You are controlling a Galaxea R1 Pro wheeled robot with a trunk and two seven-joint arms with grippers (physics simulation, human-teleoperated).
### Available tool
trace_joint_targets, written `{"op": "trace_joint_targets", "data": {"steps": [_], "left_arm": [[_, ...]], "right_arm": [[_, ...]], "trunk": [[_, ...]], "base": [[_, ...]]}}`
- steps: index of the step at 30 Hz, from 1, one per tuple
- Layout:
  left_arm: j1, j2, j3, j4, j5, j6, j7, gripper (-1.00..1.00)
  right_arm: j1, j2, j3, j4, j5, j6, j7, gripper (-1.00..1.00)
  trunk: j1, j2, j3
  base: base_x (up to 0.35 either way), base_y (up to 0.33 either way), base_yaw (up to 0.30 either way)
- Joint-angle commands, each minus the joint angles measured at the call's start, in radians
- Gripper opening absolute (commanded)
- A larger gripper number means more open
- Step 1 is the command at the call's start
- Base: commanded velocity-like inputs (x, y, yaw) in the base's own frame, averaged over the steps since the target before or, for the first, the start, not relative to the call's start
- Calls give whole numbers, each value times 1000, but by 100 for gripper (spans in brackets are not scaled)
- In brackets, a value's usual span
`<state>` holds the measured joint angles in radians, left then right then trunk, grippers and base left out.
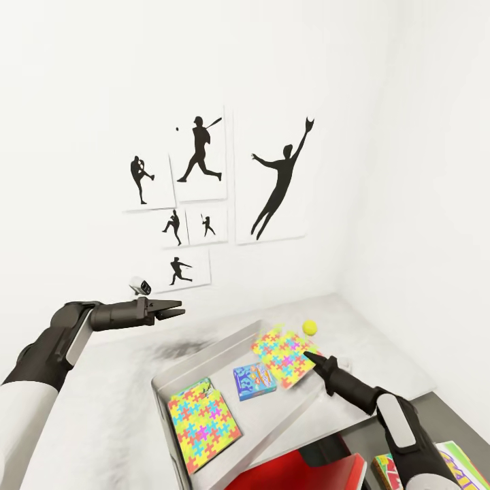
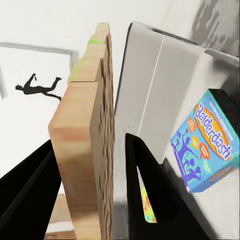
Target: Put all the toys in the child's room - the three board games (two on the bed and one on the table), the two jigsaw puzzles on the table, and the tennis ball on the table - inside the toy box on the table in the child's room.
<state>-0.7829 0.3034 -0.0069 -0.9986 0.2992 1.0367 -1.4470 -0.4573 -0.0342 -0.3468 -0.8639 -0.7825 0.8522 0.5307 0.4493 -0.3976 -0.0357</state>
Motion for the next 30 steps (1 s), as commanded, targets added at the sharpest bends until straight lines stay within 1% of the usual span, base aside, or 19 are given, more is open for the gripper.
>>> {"op": "trace_joint_targets", "data": {"steps": [1,3,4,5,7,8,9,10,12,14,16,17,19,22,24,30], "left_arm": [[-1,0,-1,0,1,11,-3,100],[-1,0,-1,0,0,11,-3,100],[-1,0,-1,0,0,11,-3,100],[-1,0,-1,0,0,11,-3,100],[-1,0,-1,0,0,11,-3,100],[-1,0,-1,0,0,11,-3,100],[-1,0,-1,0,0,11,-3,100],[-1,0,-1,0,0,11,-3,100],[-1,0,-1,0,0,11,-3,100],[-1,1,-1,0,0,11,-3,100],[-1,2,-1,0,-1,11,-3,100],[-1,2,-1,0,-2,11,-3,100],[-1,2,-1,0,-2,11,-3,100],[-1,2,-1,0,-3,11,-3,100],[-1,1,-1,0,-2,11,-3,100],[-1,2,0,0,-3,11,-3,100]], "right_arm": [[-2,-1,11,0,6,9,-1,-100],[-3,4,23,-1,11,7,-2,-100],[-3,7,27,-4,12,-3,-3,-100],[-3,10,30,-14,13,-29,-4,-100],[-2,15,35,-24,15,-48,-9,-100],[-3,16,45,-27,15,-52,-10,-100],[-3,17,62,-28,15,-55,-12,-100],[-7,18,95,-29,15,-59,-14,-100],[-19,19,137,-29,16,-65,-21,-100],[-47,20,166,-29,14,-65,-49,-100],[-82,22,182,-28,11,-61,-96,-100],[-105,24,188,-28,8,-59,-139,-100],[-127,24,190,-26,3,-58,-195,-100],[-150,25,191,-20,-1,-57,-251,-100],[-176,25,192,6,-2,-55,-278,-100],[-219,28,193,113,1,-56,-298,-100]], "trunk": [[1,-2,-2],[1,-2,-2],[1,-2,-2],[1,-2,-2],[1,-2,-2],[1,-2,-2],[1,-2,-2],[1,-2,-2],[1,-2,-2],[1,-2,-2],[1,-2,-2],[1,-2,-2],[1,-2,-2],[1,-2,-2],[1,-2,-2],[1,-2,-2]], "base": [[0,0,0],[0,0,0],[0,0,0],[0,0,0],[0,0,0],[0,0,0],[0,0,0],[0,0,0],[0,0,0],[0,0,0],[0,0,0],[0,0,0],[0,0,0],[0,0,0],[0,0,0],[0,0,0]]}}
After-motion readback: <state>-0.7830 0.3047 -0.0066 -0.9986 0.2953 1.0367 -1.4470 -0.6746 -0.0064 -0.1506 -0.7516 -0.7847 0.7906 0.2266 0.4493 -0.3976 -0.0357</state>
